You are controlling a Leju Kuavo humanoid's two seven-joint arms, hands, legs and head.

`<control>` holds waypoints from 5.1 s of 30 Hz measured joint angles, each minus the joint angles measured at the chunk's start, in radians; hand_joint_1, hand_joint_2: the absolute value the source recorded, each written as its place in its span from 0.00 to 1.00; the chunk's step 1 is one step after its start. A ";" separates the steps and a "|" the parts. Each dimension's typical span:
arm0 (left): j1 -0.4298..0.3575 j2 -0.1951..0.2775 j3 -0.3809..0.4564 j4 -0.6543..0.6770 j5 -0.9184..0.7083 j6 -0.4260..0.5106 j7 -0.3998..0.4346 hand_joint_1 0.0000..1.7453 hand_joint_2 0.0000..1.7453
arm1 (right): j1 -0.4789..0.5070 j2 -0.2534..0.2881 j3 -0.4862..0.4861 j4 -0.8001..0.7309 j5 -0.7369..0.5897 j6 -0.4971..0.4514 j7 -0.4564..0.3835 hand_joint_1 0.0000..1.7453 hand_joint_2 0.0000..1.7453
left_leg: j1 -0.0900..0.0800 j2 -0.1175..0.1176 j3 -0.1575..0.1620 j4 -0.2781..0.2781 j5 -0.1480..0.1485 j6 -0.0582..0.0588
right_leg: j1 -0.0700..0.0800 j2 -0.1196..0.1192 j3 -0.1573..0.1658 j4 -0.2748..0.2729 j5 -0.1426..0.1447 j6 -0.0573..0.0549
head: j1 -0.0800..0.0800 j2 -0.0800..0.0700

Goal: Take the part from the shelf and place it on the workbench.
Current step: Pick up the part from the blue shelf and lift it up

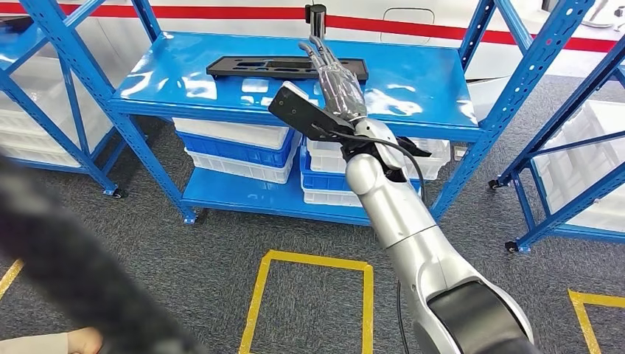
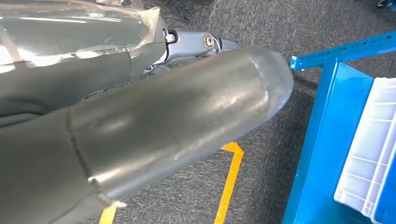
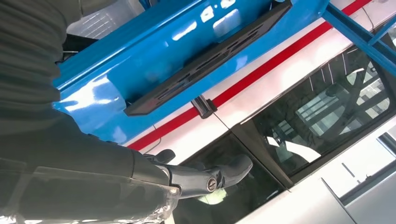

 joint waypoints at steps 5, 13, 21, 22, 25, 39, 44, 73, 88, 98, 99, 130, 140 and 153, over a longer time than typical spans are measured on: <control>0.000 0.003 0.000 0.004 -0.001 0.000 0.000 0.00 0.00 | 0.000 -0.008 -0.002 0.011 -0.009 0.008 -0.002 0.00 1.00 | 0.000 -0.001 -0.005 0.007 -0.002 0.003 | -0.002 0.000 0.000 0.000 0.002 0.004 | 0.000 0.000; -0.002 0.006 0.000 0.006 -0.003 0.004 0.000 0.00 0.00 | -0.012 -0.012 -0.002 0.016 -0.028 0.007 -0.010 0.00 1.00 | 0.009 0.005 0.007 -0.020 0.006 0.033 | 0.001 -0.001 -0.056 0.084 -0.027 0.013 | 0.003 0.000; 0.008 0.006 0.005 0.007 -0.011 0.023 0.000 0.00 0.00 | -0.023 -0.019 -0.001 0.068 -0.095 -0.019 -0.051 0.00 1.00 | 0.010 0.002 0.027 -0.011 -0.024 0.013 | -0.006 -0.008 -0.099 0.059 0.049 0.039 | 0.003 0.000; 0.008 0.006 0.005 0.007 -0.012 0.022 0.000 0.00 0.00 | -0.026 -0.018 -0.001 0.072 -0.098 -0.021 -0.053 0.00 1.00 | 0.009 0.002 0.028 -0.008 -0.030 0.007 | -0.004 -0.009 -0.082 0.025 0.057 0.033 | 0.002 0.000; 0.007 0.006 0.006 0.007 -0.019 0.020 0.000 0.00 0.00 | -0.033 -0.019 -0.001 0.081 -0.106 -0.025 -0.055 0.00 1.00 | 0.014 0.004 0.031 -0.008 -0.043 -0.011 | 0.003 -0.001 -0.071 0.012 0.046 0.002 | -0.003 0.000; -0.001 0.016 0.004 0.011 -0.036 0.025 0.000 0.00 0.00 | -0.039 -0.021 -0.001 0.112 -0.139 -0.041 -0.062 0.00 1.00 | -0.007 -0.011 -0.092 0.015 0.078 0.025 | 0.014 0.023 0.076 -0.016 -0.059 -0.018 | -0.025 -0.002; -0.007 0.018 0.002 0.015 -0.047 0.018 0.000 0.00 0.00 | -0.040 -0.031 -0.001 0.117 -0.144 -0.051 -0.066 0.00 1.00 | -0.001 -0.013 -0.021 -0.041 0.045 0.041 | 0.019 0.014 -0.021 0.157 -0.056 0.000 | -0.034 -0.002; -0.032 0.025 -0.006 0.066 -0.059 0.035 0.007 0.00 0.00 | -0.026 -0.056 -0.002 0.129 -0.150 -0.066 -0.073 0.00 1.00 | -0.004 -0.021 -0.072 -0.006 0.079 0.039 | 0.029 0.017 0.050 0.060 -0.054 -0.011 | -0.160 -0.008; -0.050 0.026 -0.006 0.133 -0.087 0.097 0.039 0.00 0.00 | 0.015 -0.092 -0.002 0.109 -0.164 -0.081 -0.074 0.00 1.00 | -0.004 -0.032 0.004 0.041 -0.039 0.007 | 0.007 0.005 -0.089 -0.008 0.094 -0.025 | -0.098 -0.003; -0.053 0.026 -0.006 0.141 -0.089 0.106 0.043 0.00 0.00 | 0.021 -0.087 -0.002 0.102 -0.165 -0.079 -0.075 0.00 1.00 | 0.032 -0.007 -0.098 0.058 0.028 -0.035 | -0.001 0.008 -0.057 -0.008 0.065 -0.023 | -0.096 -0.003; -0.053 0.026 -0.006 0.142 -0.090 0.108 0.045 0.00 0.00 | 0.021 -0.087 -0.002 0.101 -0.164 -0.079 -0.075 0.00 1.00 | 0.031 -0.006 -0.085 0.022 0.041 -0.030 | 0.002 0.008 -0.058 -0.006 0.060 -0.015 | -0.094 -0.003; -0.022 0.025 -0.001 0.198 -0.120 0.143 0.076 0.00 0.00 | 0.338 -0.130 0.338 -0.245 -0.025 0.017 -0.130 0.00 1.00 | 0.008 -0.019 -0.076 0.001 0.055 -0.004 | 0.008 -0.003 -0.050 -0.013 0.046 0.014 | -0.075 -0.002; -0.022 0.029 0.006 0.200 -0.112 0.147 0.080 0.00 0.00 | 0.289 -0.105 0.387 -0.195 -0.024 0.019 -0.081 0.00 1.00 | 0.008 -0.019 -0.076 0.001 0.055 -0.003 | 0.011 -0.003 -0.048 -0.013 0.046 0.014 | -0.075 -0.002; -0.021 0.034 0.013 0.205 -0.119 0.146 0.082 0.00 0.00 | 0.208 -0.060 0.388 -0.020 -0.024 0.003 -0.054 0.00 1.00 | 0.008 -0.019 -0.076 0.002 0.055 -0.003 | 0.011 -0.003 -0.048 -0.013 0.046 0.015 | -0.075 -0.002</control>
